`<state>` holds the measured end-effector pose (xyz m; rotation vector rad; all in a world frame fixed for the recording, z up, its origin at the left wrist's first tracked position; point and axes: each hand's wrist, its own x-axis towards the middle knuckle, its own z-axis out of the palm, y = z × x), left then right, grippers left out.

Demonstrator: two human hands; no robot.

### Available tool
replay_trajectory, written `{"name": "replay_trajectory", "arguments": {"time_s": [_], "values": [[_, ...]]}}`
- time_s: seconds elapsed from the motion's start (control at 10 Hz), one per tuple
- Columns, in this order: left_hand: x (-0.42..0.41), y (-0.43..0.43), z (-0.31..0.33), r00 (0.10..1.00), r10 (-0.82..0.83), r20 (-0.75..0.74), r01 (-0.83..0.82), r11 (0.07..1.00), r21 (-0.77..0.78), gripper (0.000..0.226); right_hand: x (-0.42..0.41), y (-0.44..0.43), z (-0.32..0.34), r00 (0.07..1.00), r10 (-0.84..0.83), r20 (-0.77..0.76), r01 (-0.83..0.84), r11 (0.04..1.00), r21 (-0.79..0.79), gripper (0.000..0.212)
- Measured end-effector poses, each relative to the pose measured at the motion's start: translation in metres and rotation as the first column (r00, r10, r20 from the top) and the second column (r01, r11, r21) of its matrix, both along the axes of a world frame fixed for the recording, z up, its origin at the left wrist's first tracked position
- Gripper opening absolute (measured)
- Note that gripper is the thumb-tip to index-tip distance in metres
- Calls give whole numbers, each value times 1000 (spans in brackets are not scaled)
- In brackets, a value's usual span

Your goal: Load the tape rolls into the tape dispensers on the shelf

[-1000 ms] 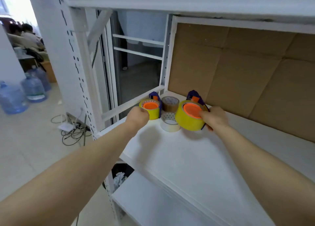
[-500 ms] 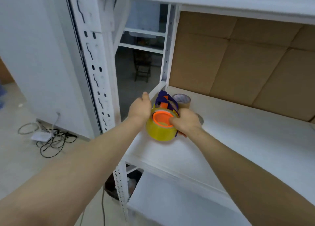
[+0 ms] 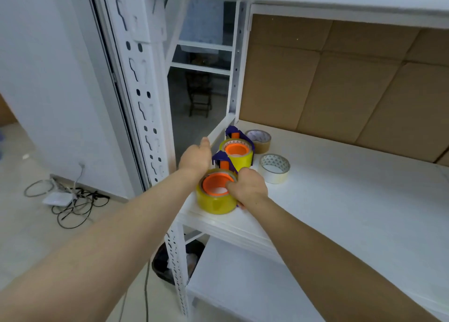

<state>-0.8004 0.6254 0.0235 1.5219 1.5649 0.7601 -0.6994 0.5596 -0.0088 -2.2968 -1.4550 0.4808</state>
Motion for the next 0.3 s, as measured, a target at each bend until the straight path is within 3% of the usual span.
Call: {"name": "replay_trajectory", "arguments": {"time_s": [0.1, 0.3], "values": [[-2, 3, -4, 1000, -12, -8, 12, 1000, -16, 57, -2, 0, -3, 997, -15, -82, 12, 999, -34, 33], [9, -1, -3, 999, -29, -19, 30, 997, 69, 57, 14, -8, -3, 975, -69, -213, 58, 997, -55, 57]]}}
